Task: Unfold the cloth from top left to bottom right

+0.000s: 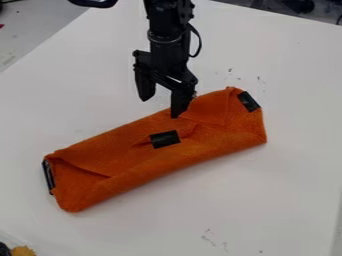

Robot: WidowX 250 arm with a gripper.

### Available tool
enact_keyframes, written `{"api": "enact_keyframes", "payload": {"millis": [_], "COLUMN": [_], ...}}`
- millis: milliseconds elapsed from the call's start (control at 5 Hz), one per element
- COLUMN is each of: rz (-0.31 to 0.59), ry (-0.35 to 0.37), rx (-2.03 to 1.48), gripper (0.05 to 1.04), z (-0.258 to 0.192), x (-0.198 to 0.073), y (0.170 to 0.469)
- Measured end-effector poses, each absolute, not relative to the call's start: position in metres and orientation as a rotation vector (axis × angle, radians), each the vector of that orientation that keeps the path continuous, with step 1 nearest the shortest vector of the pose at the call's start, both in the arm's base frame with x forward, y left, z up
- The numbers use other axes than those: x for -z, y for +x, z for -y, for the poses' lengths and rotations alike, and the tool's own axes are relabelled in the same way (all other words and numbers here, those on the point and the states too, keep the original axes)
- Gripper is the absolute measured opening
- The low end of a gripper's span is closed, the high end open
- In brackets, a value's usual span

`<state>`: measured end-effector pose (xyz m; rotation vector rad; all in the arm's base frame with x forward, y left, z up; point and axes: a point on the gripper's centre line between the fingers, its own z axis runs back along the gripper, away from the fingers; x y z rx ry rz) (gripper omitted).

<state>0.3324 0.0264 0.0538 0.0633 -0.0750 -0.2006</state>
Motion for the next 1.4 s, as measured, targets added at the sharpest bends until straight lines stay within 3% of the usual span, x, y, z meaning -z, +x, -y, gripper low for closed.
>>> {"api": "enact_keyframes", "payload": {"millis": [400, 800, 1400], "rz": [0.038, 0.063, 0.091], "ry": [0.051, 0.06, 0.03], "rx": [0.183, 0.169, 0.201], "gripper": [1.0, 1.0, 1.0], "z": [-0.023, -0.014, -0.013], "x": [-0.031, -0.019, -0.016], "y": [0.32, 0.31, 0.316]}}
